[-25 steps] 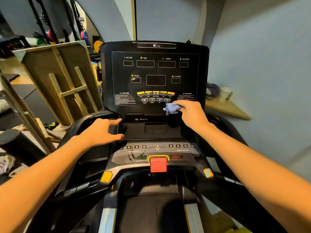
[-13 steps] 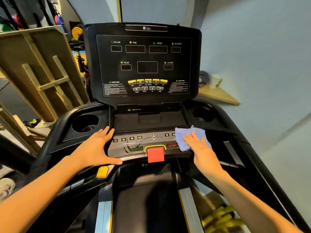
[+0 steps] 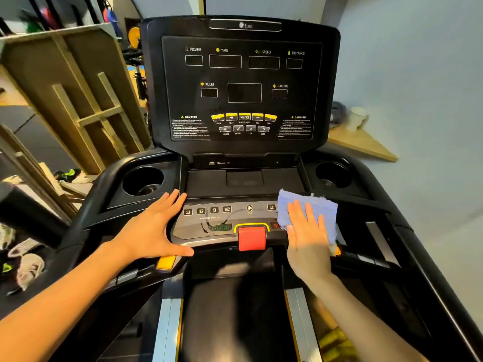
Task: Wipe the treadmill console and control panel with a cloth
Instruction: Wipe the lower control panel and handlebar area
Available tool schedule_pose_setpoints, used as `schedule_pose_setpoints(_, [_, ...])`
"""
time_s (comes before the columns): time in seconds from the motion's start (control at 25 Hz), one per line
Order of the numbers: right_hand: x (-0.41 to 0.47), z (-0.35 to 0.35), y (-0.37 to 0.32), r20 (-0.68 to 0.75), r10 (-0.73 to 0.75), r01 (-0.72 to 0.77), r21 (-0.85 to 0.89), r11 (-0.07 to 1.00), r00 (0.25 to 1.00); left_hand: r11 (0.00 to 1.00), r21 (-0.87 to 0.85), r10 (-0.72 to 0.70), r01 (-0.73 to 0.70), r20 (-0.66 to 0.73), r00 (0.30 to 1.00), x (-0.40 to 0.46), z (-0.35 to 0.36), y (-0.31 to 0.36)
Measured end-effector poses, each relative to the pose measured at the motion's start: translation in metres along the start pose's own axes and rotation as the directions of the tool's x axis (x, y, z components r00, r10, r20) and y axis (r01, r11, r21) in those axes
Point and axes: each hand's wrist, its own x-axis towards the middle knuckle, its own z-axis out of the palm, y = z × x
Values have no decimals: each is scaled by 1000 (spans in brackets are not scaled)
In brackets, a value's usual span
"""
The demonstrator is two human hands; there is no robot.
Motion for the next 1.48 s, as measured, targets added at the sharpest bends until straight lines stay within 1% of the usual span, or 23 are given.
schedule_pose_setpoints(0.12, [14, 11, -34, 33, 38, -39, 26, 999, 999, 1000, 6, -8, 8, -11, 1000, -3, -1, 1])
schedule_pose_setpoints(0.2, [26, 15, -59, 101, 86, -88, 13, 996, 991, 1000, -1, -20, 20, -21, 1000, -5, -1, 2])
schedule_pose_setpoints(0.28, [34, 18, -80, 157, 92, -97, 26, 995, 983, 1000, -5, -29, 29, -20, 999, -8, -2, 3])
schedule_pose_setpoints(0.36, [35, 21, -98, 174, 44, -46, 6, 999, 984, 999, -8, -37, 36, -26, 999, -10, -1, 2])
schedule_pose_setpoints(0.48, [35, 27, -125, 206, -42, 31, 57, 998, 978, 998, -33, -51, 49, -53, 997, -14, 4, 1])
schedule_pose_setpoints(0.64, [26, 32, -162, 190, -196, 187, 64, 980, 962, 995, -92, -45, 34, -113, 993, -21, 17, -5])
schedule_pose_setpoints(0.76, [16, 34, -172, 172, -287, 278, 75, 958, 942, 993, -115, -44, 26, -157, 987, -27, 28, -11])
schedule_pose_setpoints(0.92, [10, 31, -150, 198, -414, 394, 133, 909, 888, 978, -196, -104, 71, -163, 981, -42, 41, -10])
schedule_pose_setpoints(1.04, [3, 26, -126, 86, -433, 407, 221, 886, 897, 954, -283, -157, 98, -191, 969, -56, 52, -11])
schedule_pose_setpoints(1.12, [-2, 17, -110, 87, -432, 409, 202, 890, 898, 948, -295, -180, 122, -175, 968, -62, 60, -11])
schedule_pose_setpoints(1.24, [-7, -2, -80, 142, -357, 341, 126, 932, 923, 951, -268, -203, 153, -171, 964, -70, 77, -15])
schedule_pose_setpoints(1.36, [-17, -15, -37, 133, -253, 241, 98, 966, 958, 969, -210, -183, 131, -252, 950, -75, 92, -19])
schedule_pose_setpoints(1.48, [-32, -23, 4, 151, -232, 234, 2, 972, 961, 978, -185, -152, 98, -308, 939, -76, 94, -18])
